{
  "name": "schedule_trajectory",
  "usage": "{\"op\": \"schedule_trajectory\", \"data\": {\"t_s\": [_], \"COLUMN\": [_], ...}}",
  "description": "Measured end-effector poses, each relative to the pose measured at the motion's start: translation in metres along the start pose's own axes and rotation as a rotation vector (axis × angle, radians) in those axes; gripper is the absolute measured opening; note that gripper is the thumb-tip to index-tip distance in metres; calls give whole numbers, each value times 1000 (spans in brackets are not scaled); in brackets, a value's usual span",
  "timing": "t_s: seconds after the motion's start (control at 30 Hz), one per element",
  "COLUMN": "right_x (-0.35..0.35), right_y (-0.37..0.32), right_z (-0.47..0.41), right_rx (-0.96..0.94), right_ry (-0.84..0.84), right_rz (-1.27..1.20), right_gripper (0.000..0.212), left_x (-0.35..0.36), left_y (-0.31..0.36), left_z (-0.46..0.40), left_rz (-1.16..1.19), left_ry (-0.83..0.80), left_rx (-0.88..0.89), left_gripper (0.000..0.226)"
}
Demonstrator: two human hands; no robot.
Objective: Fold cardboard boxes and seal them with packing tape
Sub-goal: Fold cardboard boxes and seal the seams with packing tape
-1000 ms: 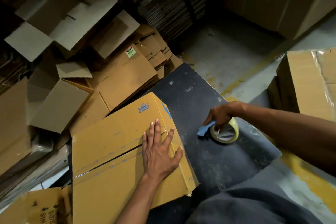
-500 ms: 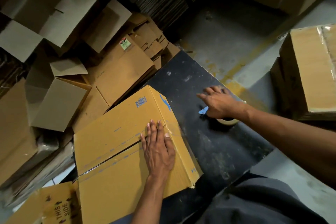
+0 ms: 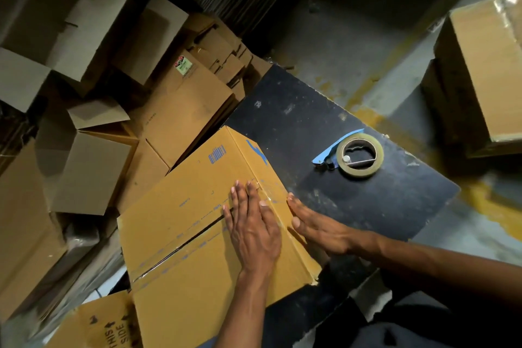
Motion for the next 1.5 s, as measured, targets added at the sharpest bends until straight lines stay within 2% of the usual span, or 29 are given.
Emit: {"op": "schedule_trajectory", "data": {"t_s": [0.1,0.23,0.33,0.4,0.43,0.5,0.6,0.7,0.83,0.9,1.0,1.07,1.13,1.2,1.33,1.43,1.5], "right_x": [-11,7,12,4,-2,-19,-53,-77,-88,-89,-82,-72,-63,-61,-73,-102,-132], "right_y": [-40,-65,-42,-30,-28,-39,-78,-111,-121,-122,-120,-111,-100,-93,-92,-96,-91], "right_z": [-15,-35,-37,-28,-24,-21,-32,-57,-84,-86,-70,-53,-36,-19,-6,-4,-4], "right_rx": [-159,-284,-184,-48,-2,11,-82,-128,-62,-52,-6,12,-13,-20,7,-43,-20], "right_ry": [127,95,68,20,24,143,337,370,283,303,401,437,479,536,507,490,515], "right_rz": [-93,-59,-61,-85,-70,-64,-98,184,428,498,512,514,518,514,503,371,475], "right_gripper": [110,99,101,109,107,102,104,85,93,94,108,120,121,115,91,66,58], "left_x": [1,-3,-9,-14,-16,-17,-18,-27,-41,-46,-46,-38,-26,-12,-10,-17,-18], "left_y": [-1,-4,-2,3,4,6,6,1,-19,-26,-37,-47,-53,-57,-62,-56,-46], "left_z": [-1,1,1,3,2,0,-2,2,18,24,35,44,55,64,64,59,52], "left_rz": [16,-55,-164,-230,-234,-209,-208,-267,-310,-287,-15,134,142,115,153,132,92], "left_ry": [9,-40,-225,-272,-274,-279,-342,-416,-488,-464,-300,-147,-9,88,143,157,153], "left_rx": [-4,90,97,85,83,73,93,215,376,388,214,94,93,123,164,131,113], "left_gripper": [61,71,79,88,92,98,101,101,93,96,98,86,63,46,41,50,59]}}
Point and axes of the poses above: each hand's wrist, its own z-axis away from the middle knuckle, its own x-axis out of the palm, y = z × x, the point moved 2 cm from there along -z, towards the middle knuckle, and after that the axes turned 7 degrees about -z, right-handed, at the moved point
